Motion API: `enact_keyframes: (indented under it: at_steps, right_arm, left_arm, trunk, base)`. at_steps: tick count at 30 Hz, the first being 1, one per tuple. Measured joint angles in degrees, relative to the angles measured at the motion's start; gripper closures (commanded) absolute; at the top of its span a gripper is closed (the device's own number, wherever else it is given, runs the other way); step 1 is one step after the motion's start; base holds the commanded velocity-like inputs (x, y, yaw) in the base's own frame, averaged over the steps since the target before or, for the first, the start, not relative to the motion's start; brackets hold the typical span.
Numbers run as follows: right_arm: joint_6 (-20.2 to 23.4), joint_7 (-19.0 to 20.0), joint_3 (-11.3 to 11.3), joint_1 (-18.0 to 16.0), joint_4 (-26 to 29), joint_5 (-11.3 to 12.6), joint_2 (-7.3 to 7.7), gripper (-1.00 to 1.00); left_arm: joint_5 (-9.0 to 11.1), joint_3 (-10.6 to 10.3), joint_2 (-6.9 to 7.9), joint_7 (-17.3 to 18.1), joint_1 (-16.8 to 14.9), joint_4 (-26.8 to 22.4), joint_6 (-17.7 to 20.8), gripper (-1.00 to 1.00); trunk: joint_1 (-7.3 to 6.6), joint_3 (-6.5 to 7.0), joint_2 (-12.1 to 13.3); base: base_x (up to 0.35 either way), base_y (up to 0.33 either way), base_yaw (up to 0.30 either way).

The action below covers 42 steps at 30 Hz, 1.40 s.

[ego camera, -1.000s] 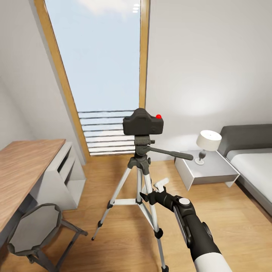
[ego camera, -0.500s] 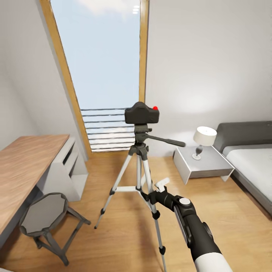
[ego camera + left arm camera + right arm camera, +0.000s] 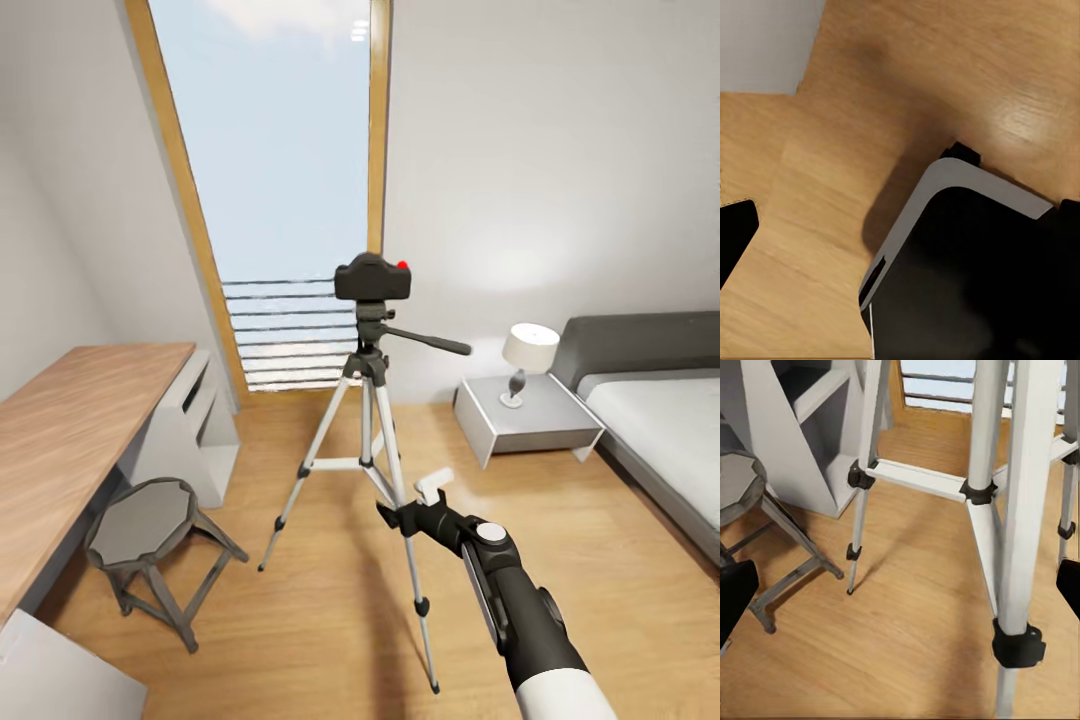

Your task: Attach the digital camera to the camera tripod in the bedroom.

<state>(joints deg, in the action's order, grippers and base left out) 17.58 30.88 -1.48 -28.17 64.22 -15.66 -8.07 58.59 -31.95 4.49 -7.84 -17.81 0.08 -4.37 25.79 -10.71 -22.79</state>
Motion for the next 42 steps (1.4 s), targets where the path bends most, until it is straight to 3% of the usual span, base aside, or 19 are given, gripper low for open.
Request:
enact_keyframes:
  at_steps: [17, 23, 28, 30, 31, 33, 38, 39, 42]
  right_arm:
    - [0.24, -2.91, -0.21, 0.00, -0.51, 0.16, 0.02, -1.00]
    - [0.60, -4.44, -2.15, 0.00, -3.01, 0.31, 1.24, -1.00]
    - [0.70, -7.76, -7.29, 0.01, -9.51, 0.33, 4.88, -1.00]
    - [0.66, -9.19, -9.78, 0.01, -13.58, 0.32, 7.07, -1.00]
    - [0.45, -10.42, -12.14, 0.01, -18.30, 0.18, 9.23, -1.00]
    - [0.23, -11.56, -13.85, 0.00, -23.86, 0.29, 11.75, -1.00]
    - [-0.79, -13.60, -15.76, 0.00, -37.25, 0.23, 17.03, -1.00]
    - [-1.72, -14.03, -16.08, 0.00, -42.05, 0.15, 18.60, -1.00]
    - [-3.70, -14.48, -16.40, -0.01, -49.51, 0.26, 20.39, -1.00]
  left_arm:
    - [0.00, 0.00, 0.13, 0.14, 0.02, -0.07, -0.07, -1.00]
    - [-0.02, 0.00, 0.16, 0.17, 0.01, -0.08, -0.09, -1.00]
    - [-0.08, 0.00, 0.13, 0.19, 0.01, -0.08, -0.08, -1.00]
    - [-0.13, 0.01, 0.07, 0.22, 0.01, -0.09, -0.04, -1.00]
    - [-0.17, 0.01, -0.03, 0.27, 0.02, -0.10, 0.02, -1.00]
    - [-0.20, 0.01, -0.15, 0.30, 0.01, -0.09, 0.08, -1.00]
    - [-0.24, 0.00, -0.28, 0.34, 0.02, -0.03, 0.14, -1.00]
    - [-0.24, 0.01, -0.30, 0.34, 0.05, -0.03, 0.18, -1.00]
    - [-0.25, 0.01, -0.36, 0.47, 0.30, -0.04, 0.26, -1.00]
  trunk:
    - [-0.03, 0.00, -0.01]
    - [-0.03, -0.01, -0.01]
    - [-0.03, -0.01, -0.01]
    - [-0.03, -0.01, 0.00]
    - [-0.03, -0.02, 0.00]
    - [-0.03, -0.01, -0.01]
    - [-0.03, -0.01, -0.01]
    - [-0.04, -0.02, -0.01]
    - [-0.03, -0.02, -0.01]
  base:
    - [-0.248, 0.000, 0.000]
    - [-0.023, 0.000, 0.000]
    - [-0.007, 0.000, 0.000]
    - [-0.003, 0.000, 0.000]
    - [-0.002, 0.000, 0.000]
    - [-0.001, 0.000, 0.000]
    - [0.000, 0.000, 0.000]
    - [0.000, 0.000, 0.000]
    - [0.000, 0.000, 0.000]
